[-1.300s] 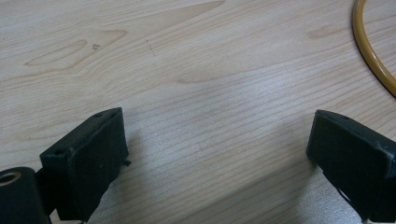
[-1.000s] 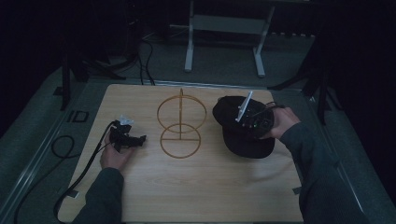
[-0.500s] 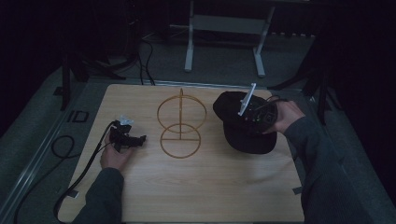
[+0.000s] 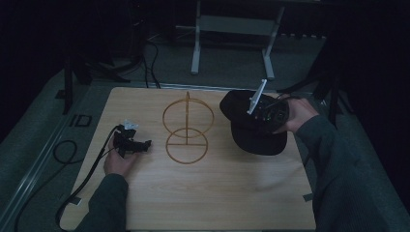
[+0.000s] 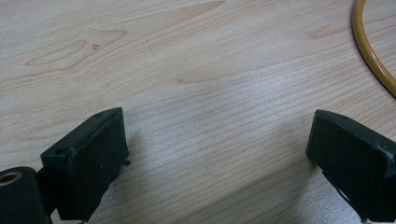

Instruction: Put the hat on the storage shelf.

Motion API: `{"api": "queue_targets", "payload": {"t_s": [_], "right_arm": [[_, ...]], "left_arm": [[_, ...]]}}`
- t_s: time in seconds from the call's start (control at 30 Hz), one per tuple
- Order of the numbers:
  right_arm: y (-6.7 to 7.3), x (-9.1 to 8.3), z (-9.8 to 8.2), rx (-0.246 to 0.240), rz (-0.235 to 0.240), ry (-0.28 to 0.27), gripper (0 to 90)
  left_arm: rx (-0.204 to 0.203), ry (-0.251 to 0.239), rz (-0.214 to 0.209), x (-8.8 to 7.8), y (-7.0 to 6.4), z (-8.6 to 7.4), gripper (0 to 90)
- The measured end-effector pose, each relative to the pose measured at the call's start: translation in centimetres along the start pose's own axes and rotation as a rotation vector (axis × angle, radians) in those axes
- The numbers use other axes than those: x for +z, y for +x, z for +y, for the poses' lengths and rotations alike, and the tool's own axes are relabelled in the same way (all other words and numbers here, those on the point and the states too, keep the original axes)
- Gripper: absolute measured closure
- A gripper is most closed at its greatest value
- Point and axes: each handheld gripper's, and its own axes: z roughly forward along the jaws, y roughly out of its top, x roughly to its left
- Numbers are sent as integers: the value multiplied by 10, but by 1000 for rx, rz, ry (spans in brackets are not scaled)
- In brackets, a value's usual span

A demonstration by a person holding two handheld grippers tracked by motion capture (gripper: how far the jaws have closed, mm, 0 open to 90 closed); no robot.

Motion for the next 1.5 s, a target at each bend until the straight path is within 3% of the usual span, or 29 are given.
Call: {"api": "queue_targets", "payload": {"t_s": [0.47,1.5], "right_arm": [[-6,-20,8,-8,-10,-46,774],[-6,-41,37,-51,-28,-66,772]], "left_arm": [[2,0,1,0,0,0,50],[0,-1,1,0,0,0,52]]}}
